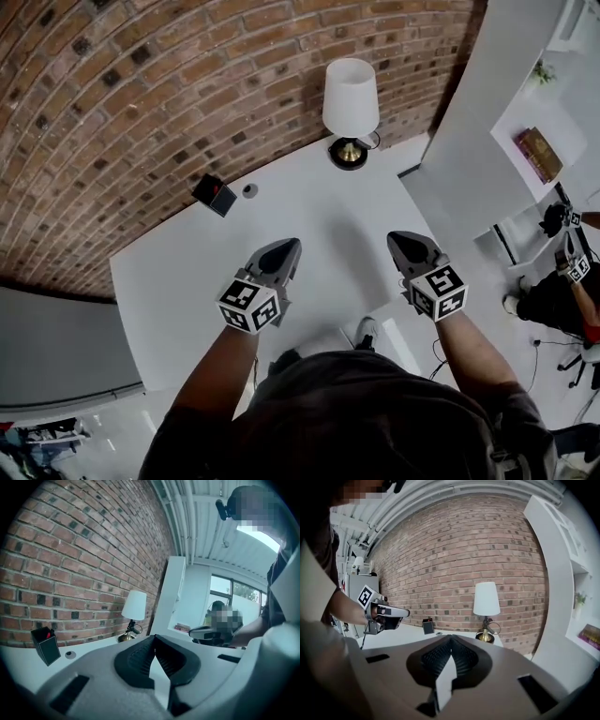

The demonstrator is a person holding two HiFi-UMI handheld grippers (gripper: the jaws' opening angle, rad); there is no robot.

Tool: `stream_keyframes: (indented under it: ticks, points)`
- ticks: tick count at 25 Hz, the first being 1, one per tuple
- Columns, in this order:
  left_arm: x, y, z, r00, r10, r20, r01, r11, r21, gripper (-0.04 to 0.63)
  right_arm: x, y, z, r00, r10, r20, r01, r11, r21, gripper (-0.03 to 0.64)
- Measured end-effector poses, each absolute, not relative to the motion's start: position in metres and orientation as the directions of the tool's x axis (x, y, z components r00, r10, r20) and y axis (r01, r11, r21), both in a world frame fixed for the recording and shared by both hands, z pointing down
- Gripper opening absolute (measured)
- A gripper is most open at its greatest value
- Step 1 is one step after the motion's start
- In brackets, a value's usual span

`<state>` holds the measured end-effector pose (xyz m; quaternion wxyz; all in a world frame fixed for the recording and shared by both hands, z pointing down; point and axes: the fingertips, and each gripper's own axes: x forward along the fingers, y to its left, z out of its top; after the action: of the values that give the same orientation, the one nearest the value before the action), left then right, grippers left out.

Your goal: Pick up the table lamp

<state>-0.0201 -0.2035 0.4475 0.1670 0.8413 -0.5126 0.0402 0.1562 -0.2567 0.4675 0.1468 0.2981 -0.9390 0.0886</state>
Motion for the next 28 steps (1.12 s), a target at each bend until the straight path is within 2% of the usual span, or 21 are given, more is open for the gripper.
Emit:
stream_keyframes:
  ticks: [10, 17, 18, 20, 22, 28]
  points:
    - [-0.059, -0.243, 0.482, 0.572, -0.785, 0.237, -0.82, -0.539, 0.192, 0.005, 0.106, -0.294, 0.502, -0.702, -0.636, 0.32, -0.688, 0.723, -0.071, -0.006]
    - [-0.069, -0.264, 0.499, 0.582, -0.78, 0.231, -0.812, -0.54, 0.221, 0.005, 0.098, -0.311, 0.52, -0.681, -0.662, 0.312, -0.713, 0.696, -0.08, -0.005]
    - [-0.068, -0.265, 0.501, 0.581, -0.78, 0.231, -0.812, -0.539, 0.223, 0.005, 0.098, -0.314, 0.524, -0.683, -0.66, 0.313, -0.713, 0.696, -0.088, 0.023]
    - [-0.067, -0.266, 0.508, 0.582, -0.78, 0.23, -0.811, -0.537, 0.231, 0.005, 0.096, -0.32, 0.532, -0.684, -0.653, 0.323, -0.71, 0.697, -0.095, 0.126]
    - [-0.067, -0.271, 0.515, 0.582, -0.781, 0.228, -0.811, -0.535, 0.237, 0.005, 0.092, -0.328, 0.537, -0.681, -0.653, 0.331, -0.71, 0.699, -0.082, 0.17]
    - [-0.07, -0.295, 0.544, 0.57, -0.788, 0.235, -0.819, -0.523, 0.236, 0.005, 0.082, -0.364, 0.555, -0.669, -0.664, 0.334, -0.714, 0.699, -0.04, 0.183]
